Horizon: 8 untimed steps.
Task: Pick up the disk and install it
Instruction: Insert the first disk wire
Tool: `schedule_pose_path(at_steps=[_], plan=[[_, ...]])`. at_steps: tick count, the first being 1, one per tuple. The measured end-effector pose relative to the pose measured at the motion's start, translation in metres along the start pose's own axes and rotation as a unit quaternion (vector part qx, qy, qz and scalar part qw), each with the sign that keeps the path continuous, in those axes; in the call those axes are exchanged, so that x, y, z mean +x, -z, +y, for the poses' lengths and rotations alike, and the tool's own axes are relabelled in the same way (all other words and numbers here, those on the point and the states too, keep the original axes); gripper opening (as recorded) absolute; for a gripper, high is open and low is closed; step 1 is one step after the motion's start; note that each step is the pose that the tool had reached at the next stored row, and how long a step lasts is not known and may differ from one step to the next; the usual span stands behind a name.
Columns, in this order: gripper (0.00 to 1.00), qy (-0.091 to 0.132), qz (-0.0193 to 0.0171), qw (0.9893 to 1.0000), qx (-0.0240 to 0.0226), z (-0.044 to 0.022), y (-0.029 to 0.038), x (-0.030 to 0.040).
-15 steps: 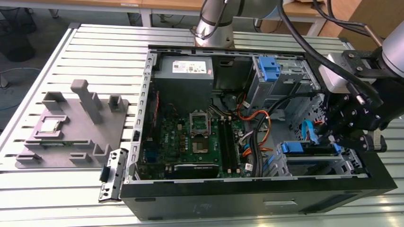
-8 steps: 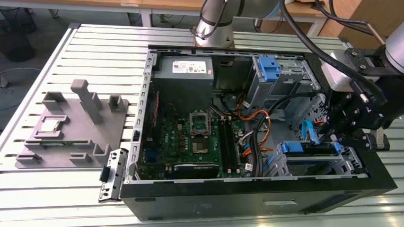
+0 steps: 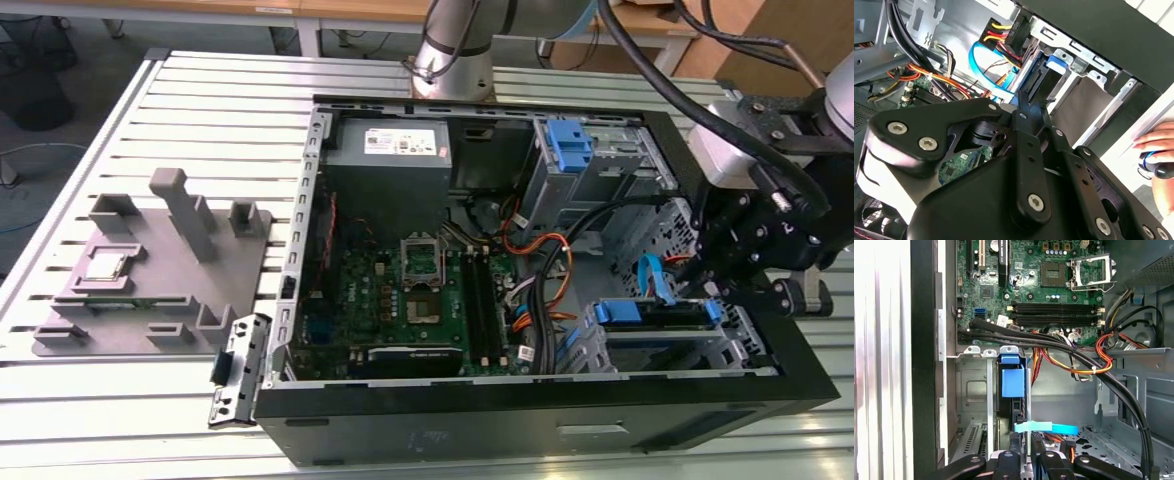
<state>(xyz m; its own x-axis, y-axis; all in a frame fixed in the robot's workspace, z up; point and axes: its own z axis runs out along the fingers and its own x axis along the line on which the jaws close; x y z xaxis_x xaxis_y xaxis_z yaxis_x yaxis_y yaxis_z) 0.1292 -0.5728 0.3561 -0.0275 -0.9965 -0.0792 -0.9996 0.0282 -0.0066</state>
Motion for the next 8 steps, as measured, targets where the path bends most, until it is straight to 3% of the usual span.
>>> schedule_pose_path(at_steps=[8], plan=[[0.24,0.0,-0.0001,1.0,0.0,-0.0004,0.0008,0.0]])
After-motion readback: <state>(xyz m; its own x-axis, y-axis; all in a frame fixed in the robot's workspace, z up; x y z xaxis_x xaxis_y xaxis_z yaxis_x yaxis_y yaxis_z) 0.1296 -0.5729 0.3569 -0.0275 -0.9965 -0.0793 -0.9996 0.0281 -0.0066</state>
